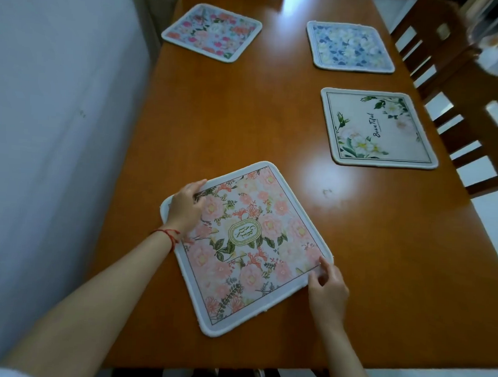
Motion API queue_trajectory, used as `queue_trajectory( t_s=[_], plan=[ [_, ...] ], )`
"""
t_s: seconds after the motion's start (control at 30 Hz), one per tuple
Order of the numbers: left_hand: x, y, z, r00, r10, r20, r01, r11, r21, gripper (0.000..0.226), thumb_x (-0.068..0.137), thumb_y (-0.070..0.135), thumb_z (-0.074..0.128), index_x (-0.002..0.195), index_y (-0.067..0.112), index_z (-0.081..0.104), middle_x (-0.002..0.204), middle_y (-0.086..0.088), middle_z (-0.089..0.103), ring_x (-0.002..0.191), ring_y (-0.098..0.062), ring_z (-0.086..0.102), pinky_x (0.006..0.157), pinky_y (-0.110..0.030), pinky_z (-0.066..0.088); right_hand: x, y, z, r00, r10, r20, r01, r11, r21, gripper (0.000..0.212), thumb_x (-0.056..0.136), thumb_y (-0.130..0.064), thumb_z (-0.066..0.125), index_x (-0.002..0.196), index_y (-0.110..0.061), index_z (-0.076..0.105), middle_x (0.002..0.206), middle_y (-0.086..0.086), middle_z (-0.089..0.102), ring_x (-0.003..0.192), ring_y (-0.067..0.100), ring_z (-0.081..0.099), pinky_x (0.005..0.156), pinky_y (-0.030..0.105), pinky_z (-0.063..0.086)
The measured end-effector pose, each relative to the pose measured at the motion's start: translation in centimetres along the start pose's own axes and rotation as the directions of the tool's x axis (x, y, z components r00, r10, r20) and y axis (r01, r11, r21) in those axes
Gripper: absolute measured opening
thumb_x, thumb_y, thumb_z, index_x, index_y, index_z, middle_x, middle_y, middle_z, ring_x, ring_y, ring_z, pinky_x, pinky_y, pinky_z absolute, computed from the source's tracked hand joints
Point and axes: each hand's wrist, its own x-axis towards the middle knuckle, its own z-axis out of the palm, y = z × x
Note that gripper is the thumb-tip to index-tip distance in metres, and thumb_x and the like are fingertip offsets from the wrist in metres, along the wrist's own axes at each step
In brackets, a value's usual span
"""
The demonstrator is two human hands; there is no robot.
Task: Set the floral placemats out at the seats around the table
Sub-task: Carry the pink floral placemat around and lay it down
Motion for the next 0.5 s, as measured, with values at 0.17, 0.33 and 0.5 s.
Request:
queue_trajectory(
  t_s=[0.17, 0.33, 0.5],
  plan=[
    [1.9, -0.1, 0.2, 0.995, 0.028, 0.094, -0.034, 0.998, 0.062, 0.045, 0.09, 0.007, 0.053, 0.134, 0.009, 0.046, 0.136, -0.01, 0.05, 0.125, -0.023, 0.045, 0.105, -0.036, 0.037, -1.7, 0.3, 0.2, 0.994, 0.061, -0.086, -0.057, 0.997, 0.05, 0.041, 0.087, -0.003, 0.057, 0.128, -0.002, 0.05, 0.127, 0.012, 0.055, 0.119, 0.025, 0.051, 0.098, 0.045, 0.045],
    [2.5, 0.2, -0.2, 0.992, 0.025, 0.121, -0.037, 0.994, 0.099, 0.043, 0.09, 0.005, 0.051, 0.133, 0.007, 0.047, 0.135, -0.012, 0.051, 0.125, -0.025, 0.044, 0.104, -0.035, 0.035, -2.5, 0.1, 0.1, 0.984, 0.135, -0.113, -0.123, 0.987, 0.106, 0.041, 0.087, -0.002, 0.056, 0.128, -0.002, 0.05, 0.126, 0.013, 0.055, 0.111, 0.024, 0.054, 0.093, 0.032, 0.046],
    [1.8, -0.4, -0.6, 0.991, 0.029, 0.129, -0.044, 0.992, 0.116, 0.043, 0.09, 0.006, 0.052, 0.133, 0.006, 0.047, 0.134, -0.013, 0.051, 0.125, -0.025, 0.044, 0.104, -0.034, 0.034, -1.9, -0.7, 0.2, 0.98, 0.169, -0.104, -0.152, 0.976, 0.158, 0.042, 0.086, -0.004, 0.059, 0.127, -0.003, 0.051, 0.125, 0.012, 0.055, 0.108, 0.022, 0.056, 0.089, 0.032, 0.049]
  ],
)
